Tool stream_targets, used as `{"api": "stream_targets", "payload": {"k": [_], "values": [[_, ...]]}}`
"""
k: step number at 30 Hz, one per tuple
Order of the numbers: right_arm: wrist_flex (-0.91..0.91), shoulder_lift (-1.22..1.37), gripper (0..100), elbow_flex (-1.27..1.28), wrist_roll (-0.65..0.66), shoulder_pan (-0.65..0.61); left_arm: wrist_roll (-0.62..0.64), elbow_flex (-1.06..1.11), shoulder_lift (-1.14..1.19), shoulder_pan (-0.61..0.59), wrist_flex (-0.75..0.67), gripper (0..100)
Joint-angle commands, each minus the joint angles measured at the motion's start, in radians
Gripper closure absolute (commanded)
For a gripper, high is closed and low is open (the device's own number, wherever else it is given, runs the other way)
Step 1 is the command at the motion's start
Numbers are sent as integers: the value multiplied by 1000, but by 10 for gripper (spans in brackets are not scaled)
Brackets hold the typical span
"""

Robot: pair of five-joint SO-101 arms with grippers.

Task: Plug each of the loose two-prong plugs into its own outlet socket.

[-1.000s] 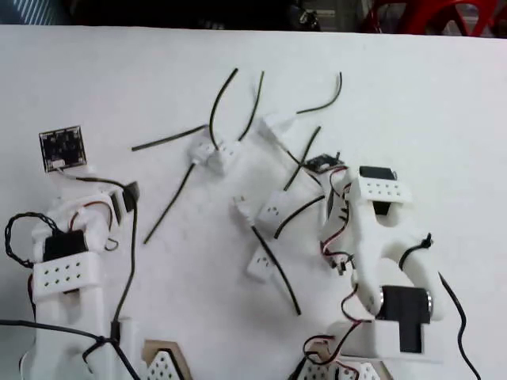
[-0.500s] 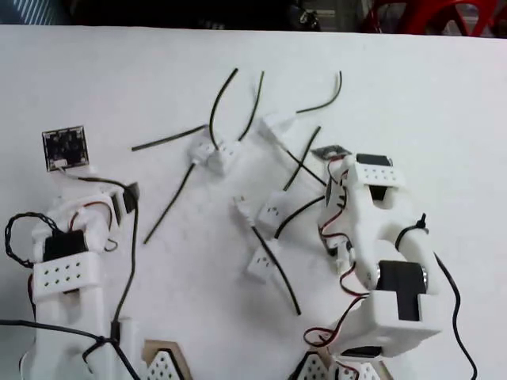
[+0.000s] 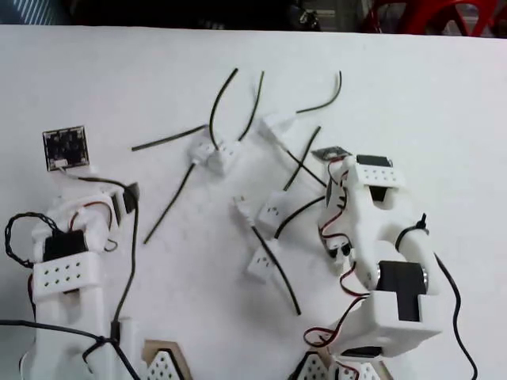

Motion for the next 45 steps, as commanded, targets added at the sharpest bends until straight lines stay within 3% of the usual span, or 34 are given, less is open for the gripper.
{"api": "stream_targets", "payload": {"k": [1, 18, 22, 31, 38, 45], "values": [[1, -5, 936, 12, -8, -4, -9, -8, -24, -5, -25, 706], [2, -5, 940, 48, -8, -8, -11, -8, -24, -5, -25, 706], [12, -18, 982, 21, 0, 1, -11, -8, -24, -5, -25, 706], [300, -36, 981, -276, 0, 122, -11, -8, -24, -5, -25, 706], [354, -211, 981, -437, 2, 242, -11, -8, -24, -5, -25, 706], [348, -501, 981, -434, -8, 197, -11, -8, -24, 1, -25, 706]]}}
